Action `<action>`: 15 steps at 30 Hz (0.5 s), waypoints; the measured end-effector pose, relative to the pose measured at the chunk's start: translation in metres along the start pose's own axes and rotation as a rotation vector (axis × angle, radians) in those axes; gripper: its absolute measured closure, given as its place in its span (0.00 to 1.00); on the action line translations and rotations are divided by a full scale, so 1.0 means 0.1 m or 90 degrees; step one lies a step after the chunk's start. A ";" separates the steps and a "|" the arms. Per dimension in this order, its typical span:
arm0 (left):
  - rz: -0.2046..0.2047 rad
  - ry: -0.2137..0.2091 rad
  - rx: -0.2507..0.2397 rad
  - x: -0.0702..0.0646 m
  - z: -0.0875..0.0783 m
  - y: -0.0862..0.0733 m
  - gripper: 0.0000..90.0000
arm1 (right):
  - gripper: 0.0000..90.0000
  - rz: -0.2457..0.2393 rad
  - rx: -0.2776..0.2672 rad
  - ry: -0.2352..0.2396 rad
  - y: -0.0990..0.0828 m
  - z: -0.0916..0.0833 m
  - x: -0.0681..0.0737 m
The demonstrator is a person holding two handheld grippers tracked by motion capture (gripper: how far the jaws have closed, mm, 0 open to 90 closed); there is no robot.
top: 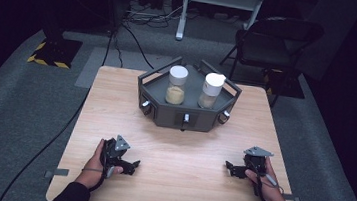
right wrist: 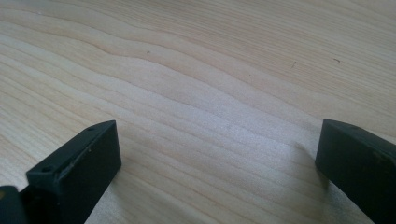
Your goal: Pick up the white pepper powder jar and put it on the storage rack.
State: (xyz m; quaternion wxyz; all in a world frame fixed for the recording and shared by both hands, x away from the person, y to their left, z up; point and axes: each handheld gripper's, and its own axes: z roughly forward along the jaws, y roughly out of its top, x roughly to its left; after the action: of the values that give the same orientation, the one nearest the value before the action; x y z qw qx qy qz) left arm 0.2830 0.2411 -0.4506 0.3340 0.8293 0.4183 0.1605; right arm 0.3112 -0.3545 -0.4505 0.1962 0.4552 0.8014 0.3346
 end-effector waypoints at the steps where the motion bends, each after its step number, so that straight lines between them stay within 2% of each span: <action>1: 0.000 0.000 0.000 0.00 0.00 0.00 0.00 | 0.00 -0.001 0.000 0.000 0.00 0.00 0.00; 15: 0.002 -0.002 0.000 0.01 0.00 0.01 0.00 | 0.00 -0.002 0.000 0.000 0.00 0.00 -0.01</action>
State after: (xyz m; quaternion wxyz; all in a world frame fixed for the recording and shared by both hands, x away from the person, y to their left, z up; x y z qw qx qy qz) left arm 0.2840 0.2413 -0.4506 0.3344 0.8304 0.4162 0.1596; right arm 0.3118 -0.3547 -0.4506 0.1966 0.4536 0.8023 0.3345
